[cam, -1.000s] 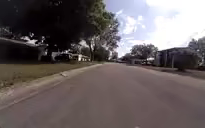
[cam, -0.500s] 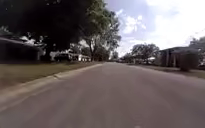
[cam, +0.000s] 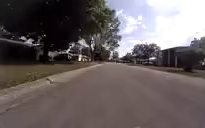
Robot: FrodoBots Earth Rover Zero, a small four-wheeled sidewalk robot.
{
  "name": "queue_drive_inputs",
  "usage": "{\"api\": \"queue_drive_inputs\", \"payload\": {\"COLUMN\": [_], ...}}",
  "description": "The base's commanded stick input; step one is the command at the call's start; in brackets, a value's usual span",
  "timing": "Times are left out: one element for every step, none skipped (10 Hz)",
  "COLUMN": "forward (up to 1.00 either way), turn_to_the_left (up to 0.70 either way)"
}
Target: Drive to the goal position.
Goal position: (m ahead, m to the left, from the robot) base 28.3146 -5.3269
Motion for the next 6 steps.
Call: {"api": "queue_drive_inputs", "payload": {"forward": [1.0, 1.0, 1.0, 1.0, 1.0, 1.0], "turn_to_the_left": [-0.08, -0.17, -0.1, -0.02, 0.0, 0.0]}}
